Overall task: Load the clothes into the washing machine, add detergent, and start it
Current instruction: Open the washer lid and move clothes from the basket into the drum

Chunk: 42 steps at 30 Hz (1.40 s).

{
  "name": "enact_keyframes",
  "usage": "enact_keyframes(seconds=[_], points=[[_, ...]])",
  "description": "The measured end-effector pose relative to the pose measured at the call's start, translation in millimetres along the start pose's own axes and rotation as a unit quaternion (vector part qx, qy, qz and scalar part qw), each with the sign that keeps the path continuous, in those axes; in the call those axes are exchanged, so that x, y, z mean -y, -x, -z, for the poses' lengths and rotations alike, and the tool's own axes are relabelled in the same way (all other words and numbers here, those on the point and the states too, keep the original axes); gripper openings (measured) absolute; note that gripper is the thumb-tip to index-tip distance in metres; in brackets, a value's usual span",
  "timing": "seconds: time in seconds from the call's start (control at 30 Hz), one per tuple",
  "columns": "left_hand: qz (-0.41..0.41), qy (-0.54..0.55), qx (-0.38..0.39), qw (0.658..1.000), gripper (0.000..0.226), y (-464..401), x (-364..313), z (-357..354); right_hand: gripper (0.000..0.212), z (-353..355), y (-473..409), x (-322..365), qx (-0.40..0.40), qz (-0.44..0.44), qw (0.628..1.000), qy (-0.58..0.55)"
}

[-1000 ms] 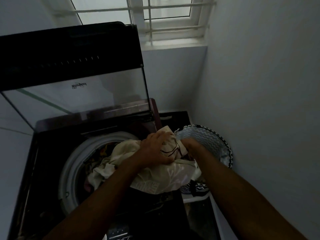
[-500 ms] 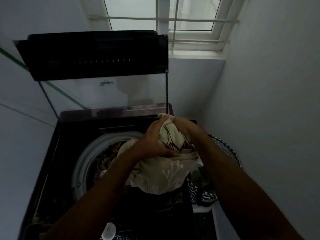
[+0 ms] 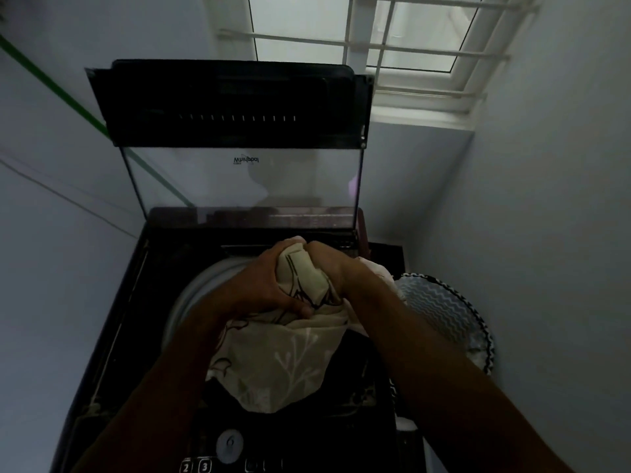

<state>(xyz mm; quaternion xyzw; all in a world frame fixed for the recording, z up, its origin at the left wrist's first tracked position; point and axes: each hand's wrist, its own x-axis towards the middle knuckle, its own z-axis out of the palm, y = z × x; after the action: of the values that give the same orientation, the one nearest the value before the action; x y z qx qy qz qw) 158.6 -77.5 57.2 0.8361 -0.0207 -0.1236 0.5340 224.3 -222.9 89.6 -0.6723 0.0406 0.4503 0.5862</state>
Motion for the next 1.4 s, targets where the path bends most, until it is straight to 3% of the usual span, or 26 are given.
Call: enact_keyframes(seconds=[0.13,0.23,0.33,0.4,0.43,0.47,0.5,0.57,0.6,0.63,0.8,0.97,1.23,1.4], points=[[0.051,-0.072,-0.024,0.996,0.104,2.4,-2.7,16.2,0.022,-18.6,-2.0,-3.0,0.021,-0.031,0.999,0.001],[0.063,-0.126,-0.024,0.99,0.113,-3.3,1.1,8.5,0.038,-21.5,-5.1,-6.9,0.061,-0.059,0.995,0.048],[0.081,-0.21,-0.003,0.974,0.121,-7.2,9.3,3.0,0.034,0.8,-3.8,-8.4,0.101,-0.076,0.991,0.052],[0.074,-0.254,0.021,0.964,0.126,-10.1,13.6,-2.2,0.035,25.7,-0.4,-6.0,0.069,-0.034,0.982,0.175],[0.072,-0.254,0.033,0.964,0.122,-11.9,15.3,-6.3,0.035,42.3,-2.0,-4.5,0.01,-0.005,0.967,0.255],[0.073,-0.247,0.044,0.965,0.117,-15.4,17.8,-11.4,0.042,60.5,-5.8,-4.7,-0.058,0.01,0.942,0.332],[0.068,-0.234,0.048,0.969,0.112,-18.8,18.2,-16.2,0.061,76.8,-8.9,-6.0,-0.109,0.002,0.907,0.406],[0.056,-0.216,0.044,0.974,0.11,-27.1,16.0,-27.4,0.128,100.6,-15.8,-14.3,-0.133,-0.066,0.84,0.523],[0.047,-0.212,0.045,0.975,0.11,-31.9,13.4,-33.5,0.151,109.1,-17.5,-23.3,-0.136,-0.097,0.824,0.541],[0.045,-0.209,0.049,0.976,0.11,-36.7,11.1,-40.2,0.156,111.9,-15.2,-30.5,-0.131,-0.122,0.822,0.54],[0.059,-0.172,0.065,0.981,0.116,-54.2,18.0,-71.1,0.11,95.3,-17.9,-55.0,-0.177,-0.094,0.861,0.466],[0.076,-0.103,0.042,0.991,0.115,-52.4,25.9,-82.3,0.038,84.2,-26.4,-64.0,-0.253,0.015,0.829,0.499],[0.03,-0.057,-0.066,0.996,0.12,-43.7,47.7,-71.4,0.025,39.6,-29.3,-23.8,-0.204,0.123,0.83,0.504],[0.006,-0.013,-0.14,0.99,0.113,-19.2,51.7,-51.5,0.033,8.1,-34.7,-17.7,-0.164,0.149,0.849,0.48]])
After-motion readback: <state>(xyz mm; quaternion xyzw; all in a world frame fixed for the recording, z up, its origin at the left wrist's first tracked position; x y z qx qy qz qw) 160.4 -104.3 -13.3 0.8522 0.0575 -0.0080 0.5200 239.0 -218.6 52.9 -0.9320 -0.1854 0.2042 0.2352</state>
